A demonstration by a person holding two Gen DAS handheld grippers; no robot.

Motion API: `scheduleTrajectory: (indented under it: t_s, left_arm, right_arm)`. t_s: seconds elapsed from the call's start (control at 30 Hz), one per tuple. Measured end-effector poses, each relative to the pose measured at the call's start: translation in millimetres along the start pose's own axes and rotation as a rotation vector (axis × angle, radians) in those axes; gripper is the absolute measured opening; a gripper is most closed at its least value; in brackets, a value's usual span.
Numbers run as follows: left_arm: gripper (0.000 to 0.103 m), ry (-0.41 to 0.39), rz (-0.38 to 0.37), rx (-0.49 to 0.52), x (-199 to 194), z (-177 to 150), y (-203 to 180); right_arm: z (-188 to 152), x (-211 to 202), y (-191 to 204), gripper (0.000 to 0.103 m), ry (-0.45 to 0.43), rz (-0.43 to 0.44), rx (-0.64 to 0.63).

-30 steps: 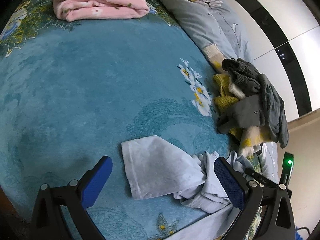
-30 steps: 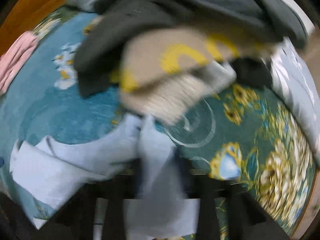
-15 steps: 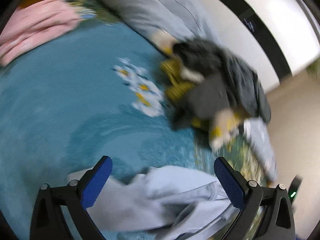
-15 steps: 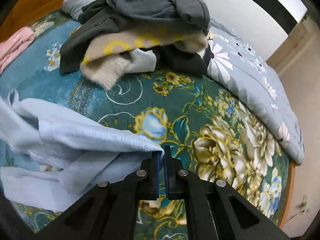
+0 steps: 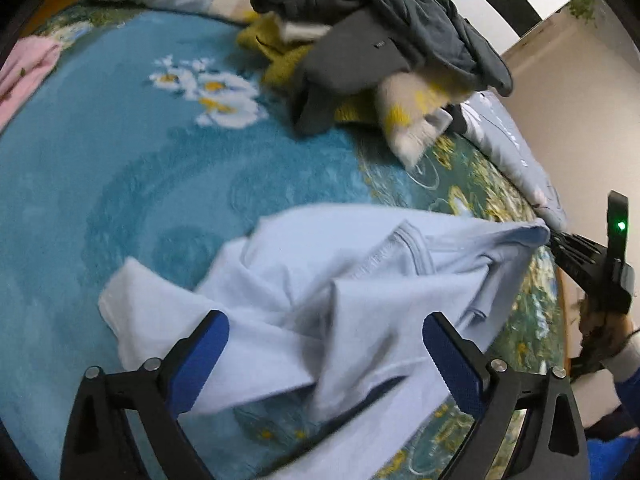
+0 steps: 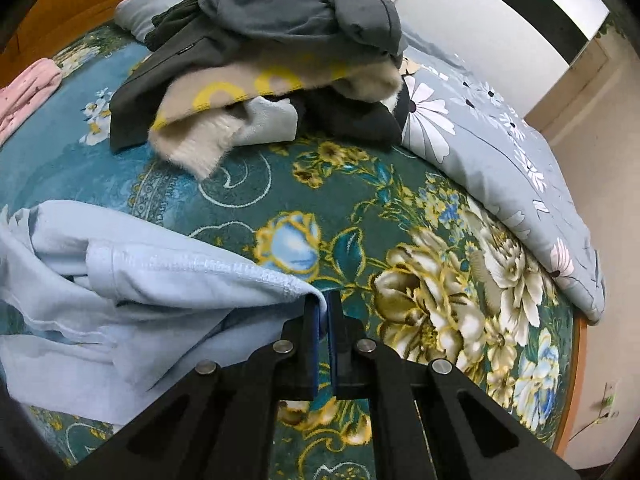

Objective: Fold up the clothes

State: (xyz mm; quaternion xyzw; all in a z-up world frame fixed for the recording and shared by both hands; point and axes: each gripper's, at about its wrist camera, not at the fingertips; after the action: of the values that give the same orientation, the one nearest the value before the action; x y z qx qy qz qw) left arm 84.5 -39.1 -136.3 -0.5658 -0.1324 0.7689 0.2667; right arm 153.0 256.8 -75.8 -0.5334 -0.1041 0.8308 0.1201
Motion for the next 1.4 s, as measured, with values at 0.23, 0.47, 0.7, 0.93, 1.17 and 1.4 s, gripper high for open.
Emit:
scheduleTrajectory:
  t_s: [0.23, 0.47, 0.7, 0.93, 1.17, 1.4]
  left_arm:
    - [0.099, -0.163, 0.023, -0.155, -20.1, 26.5, 23.4]
    - [0.099, 0.0, 0.172, 0.068, 12.2, 13.6, -1.3]
    - [0.099, 0.119, 0.177, 0.16, 33.1, -7.9, -13.5]
    - [0.1, -0.029, 0.007, -0.118, 7.1, 32.3, 28.6]
    - [0.099, 0.081, 0.203, 0.121, 35.1, 30.3, 5.3]
    - [0.099, 0.13, 0.184, 0.22, 37.2, 16.4, -8.0]
  right_arm:
    - [-0.4, 1.5, 3.1, 0.003, 0.016, 0.015, 0.016]
    - [6.2, -3.3, 0.5, 0.003, 0.004, 0.035, 0.027]
    - [11.2, -1.4, 5.1, 0.003, 0.012, 0.068, 0.033]
    - [9.1, 2.0, 4.0, 0.003, 0.027, 0.077, 0.028]
    - [13.9, 0.5, 6.4, 0.003, 0.028, 0.101, 0.036]
    - [14.1, 1.7, 10.2, 0.003, 0.034, 0.121, 0.032]
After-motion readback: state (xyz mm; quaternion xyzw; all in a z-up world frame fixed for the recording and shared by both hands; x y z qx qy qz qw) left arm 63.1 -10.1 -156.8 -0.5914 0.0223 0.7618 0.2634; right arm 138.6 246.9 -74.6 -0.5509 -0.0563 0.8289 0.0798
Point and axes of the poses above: each gripper's, at about its wrist camera, not at the fingertips, and x roughly the way its jaws point, y to its left, z to its top, and after that the axes turned 2 degrees about -z, right-handed
